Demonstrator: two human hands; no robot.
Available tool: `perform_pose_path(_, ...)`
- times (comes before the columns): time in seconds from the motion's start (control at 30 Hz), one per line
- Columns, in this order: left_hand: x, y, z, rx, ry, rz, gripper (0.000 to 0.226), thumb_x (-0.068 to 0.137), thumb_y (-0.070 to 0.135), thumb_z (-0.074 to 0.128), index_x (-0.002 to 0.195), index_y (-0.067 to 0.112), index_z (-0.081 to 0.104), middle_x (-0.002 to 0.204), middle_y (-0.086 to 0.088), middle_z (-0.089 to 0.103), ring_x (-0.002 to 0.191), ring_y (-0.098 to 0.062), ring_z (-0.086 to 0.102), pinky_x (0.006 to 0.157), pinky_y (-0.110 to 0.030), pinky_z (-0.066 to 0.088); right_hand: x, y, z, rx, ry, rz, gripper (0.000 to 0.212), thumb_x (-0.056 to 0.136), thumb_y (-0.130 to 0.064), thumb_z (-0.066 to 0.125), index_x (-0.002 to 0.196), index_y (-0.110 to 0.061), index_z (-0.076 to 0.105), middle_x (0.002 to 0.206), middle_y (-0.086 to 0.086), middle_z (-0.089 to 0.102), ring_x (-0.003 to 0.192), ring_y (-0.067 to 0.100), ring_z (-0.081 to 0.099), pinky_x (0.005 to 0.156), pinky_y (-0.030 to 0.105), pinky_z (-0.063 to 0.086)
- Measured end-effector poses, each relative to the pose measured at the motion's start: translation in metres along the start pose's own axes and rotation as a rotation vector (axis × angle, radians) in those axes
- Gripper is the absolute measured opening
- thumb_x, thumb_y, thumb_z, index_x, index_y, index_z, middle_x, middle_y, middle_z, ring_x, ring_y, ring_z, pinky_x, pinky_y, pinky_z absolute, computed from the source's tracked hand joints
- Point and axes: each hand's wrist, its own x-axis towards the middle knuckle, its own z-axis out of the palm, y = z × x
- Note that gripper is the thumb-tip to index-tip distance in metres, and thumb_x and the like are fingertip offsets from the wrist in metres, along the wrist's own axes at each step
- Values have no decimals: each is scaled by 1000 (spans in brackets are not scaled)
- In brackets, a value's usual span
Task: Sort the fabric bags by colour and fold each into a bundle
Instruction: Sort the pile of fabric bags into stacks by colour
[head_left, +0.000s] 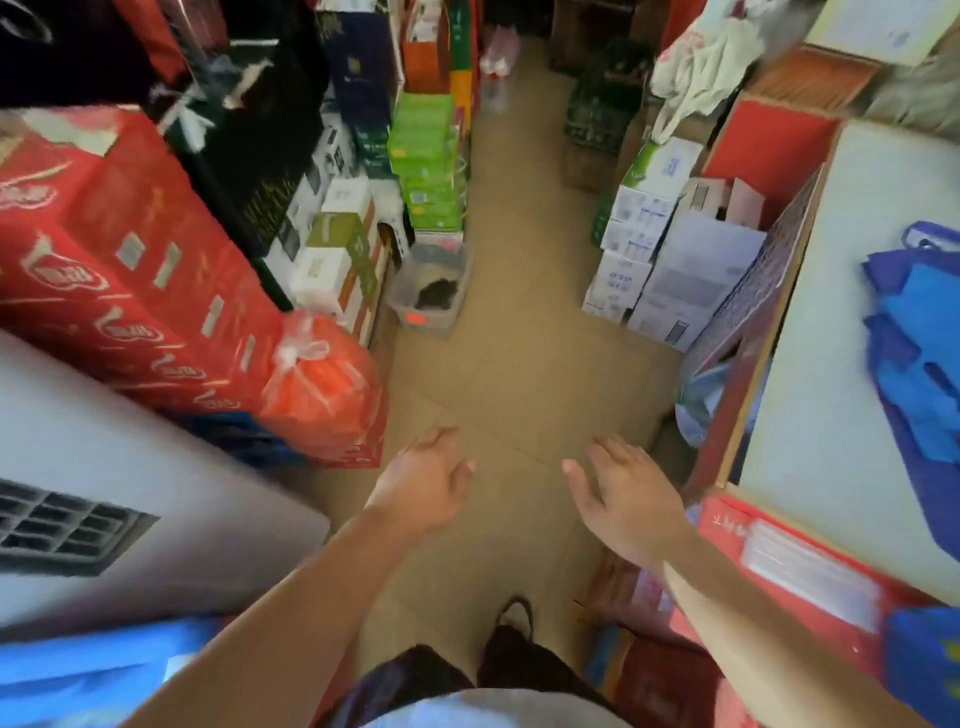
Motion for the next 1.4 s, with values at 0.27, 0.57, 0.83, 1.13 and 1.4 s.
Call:
perform_pose_path(0.27, 163, 23, -59, 24, -4, 67, 58, 105, 39, 47, 154, 10, 39, 156, -12, 44, 139, -33, 47, 112, -39, 42, 137, 32, -50, 22, -4, 97, 74, 100, -57, 21, 130, -3, 61, 131, 16, 64, 127, 36, 57, 110, 50, 42)
perform_pose_path(0.57, 371, 63, -117, 92, -25, 286, 55, 107, 38, 40, 151, 6, 43, 152, -15, 49, 134, -34, 50, 110, -41, 43, 297, 66, -95, 96, 75, 230, 56, 106, -52, 41, 148, -17, 52, 150, 3, 54, 140, 23, 49, 116, 41, 41)
perform_pose_path(0.83, 508, 169, -148, 200, -165, 548, 58, 106, 41, 42, 152, 7, 40, 152, -12, 47, 137, -31, 46, 112, -40, 40, 354, 147, -140, 185, 218, 517, 53, 103, -52, 48, 145, -19, 57, 147, -2, 58, 138, 17, 51, 111, 34, 42)
perform_pose_path(1.13, 643, 334, -113, 312, -300, 758, 65, 104, 39, 51, 160, 16, 29, 164, -2, 32, 150, -23, 33, 120, -39, 33, 388, 287, -177, 229, 303, 801, 46, 103, -53, 48, 141, -29, 58, 144, -10, 59, 129, 12, 55, 105, 27, 46)
perform_pose_path(1.4, 728, 480, -95, 335, -324, 853, 60, 104, 33, 53, 157, 14, 33, 160, -4, 38, 145, -23, 38, 117, -40, 36, 412, 404, -235, 341, 349, 958, 48, 104, -52, 45, 145, -29, 55, 147, -8, 57, 133, 16, 53, 103, 28, 43)
